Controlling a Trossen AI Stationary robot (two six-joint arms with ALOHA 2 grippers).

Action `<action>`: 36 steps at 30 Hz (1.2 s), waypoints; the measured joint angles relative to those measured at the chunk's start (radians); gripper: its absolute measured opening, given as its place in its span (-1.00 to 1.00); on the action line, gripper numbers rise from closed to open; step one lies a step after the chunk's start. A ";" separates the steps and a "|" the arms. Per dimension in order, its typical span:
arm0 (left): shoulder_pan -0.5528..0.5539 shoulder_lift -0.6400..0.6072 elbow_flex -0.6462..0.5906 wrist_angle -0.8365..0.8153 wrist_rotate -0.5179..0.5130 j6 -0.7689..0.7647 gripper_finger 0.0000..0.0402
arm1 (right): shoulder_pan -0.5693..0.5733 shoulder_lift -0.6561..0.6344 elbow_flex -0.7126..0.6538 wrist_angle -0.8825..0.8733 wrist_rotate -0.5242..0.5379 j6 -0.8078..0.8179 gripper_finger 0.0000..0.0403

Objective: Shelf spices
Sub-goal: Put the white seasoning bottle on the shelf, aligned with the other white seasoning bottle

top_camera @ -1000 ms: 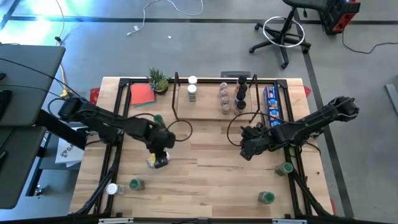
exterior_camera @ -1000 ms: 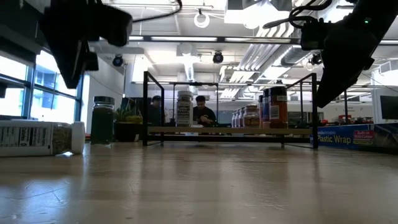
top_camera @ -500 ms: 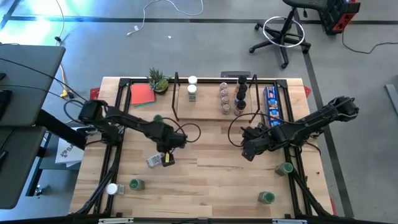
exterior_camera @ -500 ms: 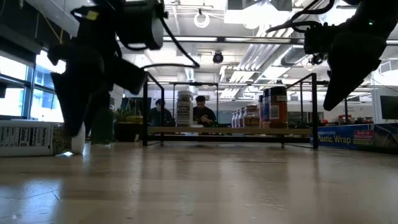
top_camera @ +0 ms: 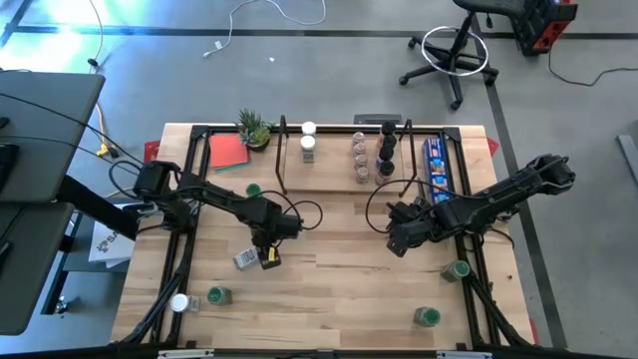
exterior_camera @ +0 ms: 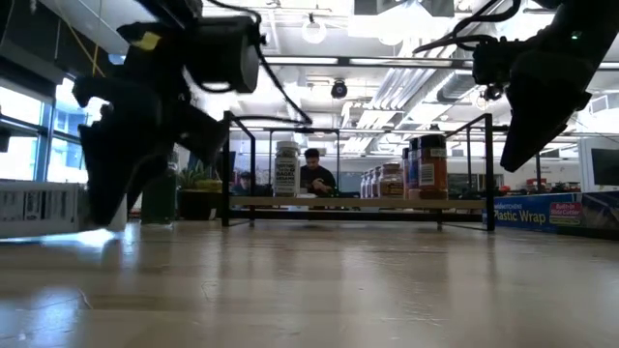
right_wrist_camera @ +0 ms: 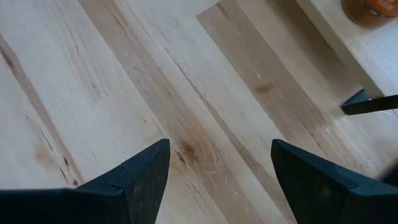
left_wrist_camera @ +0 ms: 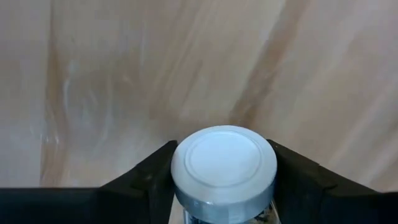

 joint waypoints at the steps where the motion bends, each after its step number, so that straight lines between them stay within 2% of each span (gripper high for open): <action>1: 0.001 -0.005 0.012 -0.006 0.000 -0.015 -0.02 | 0.000 0.000 0.000 0.000 0.000 0.000 0.37; 4: 0.010 -0.022 0.076 -0.006 -0.029 -0.073 -0.02 | 0.000 0.000 0.000 0.001 0.007 0.000 0.37; 7: 0.007 -0.041 0.174 0.014 -0.150 -0.160 -0.02 | 0.000 0.000 0.000 0.004 0.007 0.000 0.37; 11: -0.034 -0.055 0.249 0.172 -0.481 -0.296 -0.02 | 0.001 0.000 0.000 0.004 0.006 0.000 0.37; 15: -0.084 -0.030 0.208 0.430 -0.827 -0.358 -0.02 | 0.003 0.000 0.000 -0.034 -0.022 -0.019 0.37; 18: -0.096 0.014 0.158 0.572 -0.971 -0.404 -0.02 | 0.003 0.000 0.000 -0.066 -0.032 -0.050 0.37; 23: -0.092 0.101 0.119 0.695 -1.019 -0.482 -0.01 | 0.003 0.000 0.000 -0.111 -0.092 -0.103 0.37; 28: -0.111 0.151 0.121 0.763 -1.028 -0.477 0.14 | 0.003 0.000 0.000 -0.134 -0.108 -0.166 0.37; 36: -0.134 0.167 0.120 0.785 -0.927 -0.420 0.18 | 0.000 0.000 0.000 -0.132 -0.100 -0.156 0.37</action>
